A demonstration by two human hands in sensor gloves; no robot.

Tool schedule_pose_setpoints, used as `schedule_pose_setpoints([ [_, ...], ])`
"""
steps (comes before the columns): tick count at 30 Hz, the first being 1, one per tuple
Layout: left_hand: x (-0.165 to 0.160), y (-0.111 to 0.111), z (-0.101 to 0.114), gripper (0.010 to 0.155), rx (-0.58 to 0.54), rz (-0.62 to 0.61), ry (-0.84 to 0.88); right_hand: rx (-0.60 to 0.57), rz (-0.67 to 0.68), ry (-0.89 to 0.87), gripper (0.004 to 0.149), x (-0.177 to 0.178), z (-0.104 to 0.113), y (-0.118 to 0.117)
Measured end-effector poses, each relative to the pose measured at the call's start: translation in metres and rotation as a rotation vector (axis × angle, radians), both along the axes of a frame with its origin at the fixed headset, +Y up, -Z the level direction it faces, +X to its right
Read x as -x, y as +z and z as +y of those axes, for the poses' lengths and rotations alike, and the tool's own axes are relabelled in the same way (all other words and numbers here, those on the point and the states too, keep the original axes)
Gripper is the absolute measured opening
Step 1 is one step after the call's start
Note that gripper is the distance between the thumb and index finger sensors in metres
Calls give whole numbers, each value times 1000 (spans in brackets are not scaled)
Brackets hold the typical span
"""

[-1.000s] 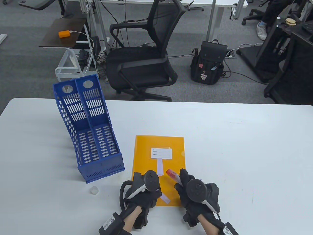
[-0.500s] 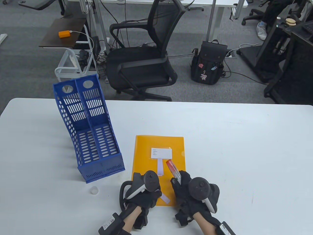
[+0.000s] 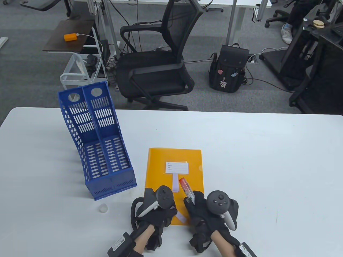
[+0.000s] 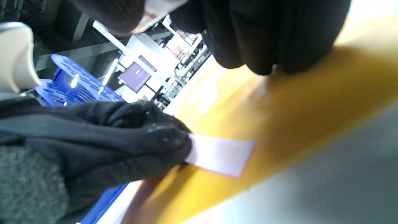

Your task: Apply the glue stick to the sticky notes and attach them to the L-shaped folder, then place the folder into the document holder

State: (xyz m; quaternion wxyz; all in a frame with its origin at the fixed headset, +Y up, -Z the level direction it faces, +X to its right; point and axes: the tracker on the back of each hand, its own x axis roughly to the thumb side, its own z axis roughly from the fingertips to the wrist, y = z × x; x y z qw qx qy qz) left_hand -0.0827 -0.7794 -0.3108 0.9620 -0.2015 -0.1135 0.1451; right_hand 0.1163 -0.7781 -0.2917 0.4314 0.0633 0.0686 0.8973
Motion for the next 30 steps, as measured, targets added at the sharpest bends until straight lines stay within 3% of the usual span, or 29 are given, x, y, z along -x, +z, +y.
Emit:
schedule_pose_setpoints([
  [20,12,-8,11,36,100,16,167,30,11,-31,62,-4,-2,-1],
  [25,16,-7,16,36,29,30,192,36,-6,-43,62,-6,-2,-2],
  [30,16,-7,43,36,-58,23,193,35,-28,-39,62,-6,-2,-1],
])
